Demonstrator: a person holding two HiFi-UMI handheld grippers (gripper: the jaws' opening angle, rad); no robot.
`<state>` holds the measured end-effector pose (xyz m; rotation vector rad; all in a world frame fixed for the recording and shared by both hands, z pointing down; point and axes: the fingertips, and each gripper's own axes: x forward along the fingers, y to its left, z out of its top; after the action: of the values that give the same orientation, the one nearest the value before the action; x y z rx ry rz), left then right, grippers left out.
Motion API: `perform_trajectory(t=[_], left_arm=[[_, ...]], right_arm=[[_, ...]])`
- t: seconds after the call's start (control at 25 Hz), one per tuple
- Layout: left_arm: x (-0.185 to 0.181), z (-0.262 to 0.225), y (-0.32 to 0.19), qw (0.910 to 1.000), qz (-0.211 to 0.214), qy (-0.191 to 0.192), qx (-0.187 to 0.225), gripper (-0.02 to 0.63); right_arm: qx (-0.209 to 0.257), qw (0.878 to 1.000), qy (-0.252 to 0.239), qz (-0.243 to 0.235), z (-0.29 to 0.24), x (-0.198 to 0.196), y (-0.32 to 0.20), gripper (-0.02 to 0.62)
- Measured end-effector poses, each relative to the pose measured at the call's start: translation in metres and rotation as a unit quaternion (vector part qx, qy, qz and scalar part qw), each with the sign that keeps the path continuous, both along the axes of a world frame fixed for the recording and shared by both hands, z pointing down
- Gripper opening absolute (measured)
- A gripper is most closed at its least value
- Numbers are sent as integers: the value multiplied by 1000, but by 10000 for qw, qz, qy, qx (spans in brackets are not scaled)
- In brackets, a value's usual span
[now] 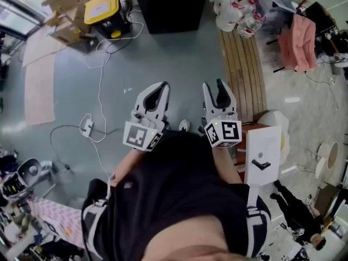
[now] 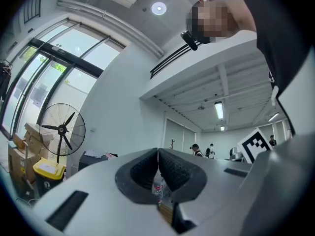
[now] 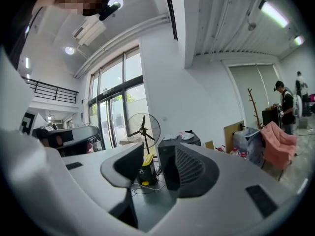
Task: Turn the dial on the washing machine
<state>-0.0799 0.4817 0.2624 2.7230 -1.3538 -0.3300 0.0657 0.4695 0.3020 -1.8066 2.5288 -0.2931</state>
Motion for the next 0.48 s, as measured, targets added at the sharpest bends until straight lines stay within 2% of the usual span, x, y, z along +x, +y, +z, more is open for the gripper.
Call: perform_trajectory(t=[0.28,0.48], left_arm=[[16,5,8,9999,-61,-18,-104,22],[39,10,11,9999,-91,-76,-1,22]], right_arm=[[-147,9998,114,-58,13,12,5,204],[-87,9998,98,-158,25,33,2,204]])
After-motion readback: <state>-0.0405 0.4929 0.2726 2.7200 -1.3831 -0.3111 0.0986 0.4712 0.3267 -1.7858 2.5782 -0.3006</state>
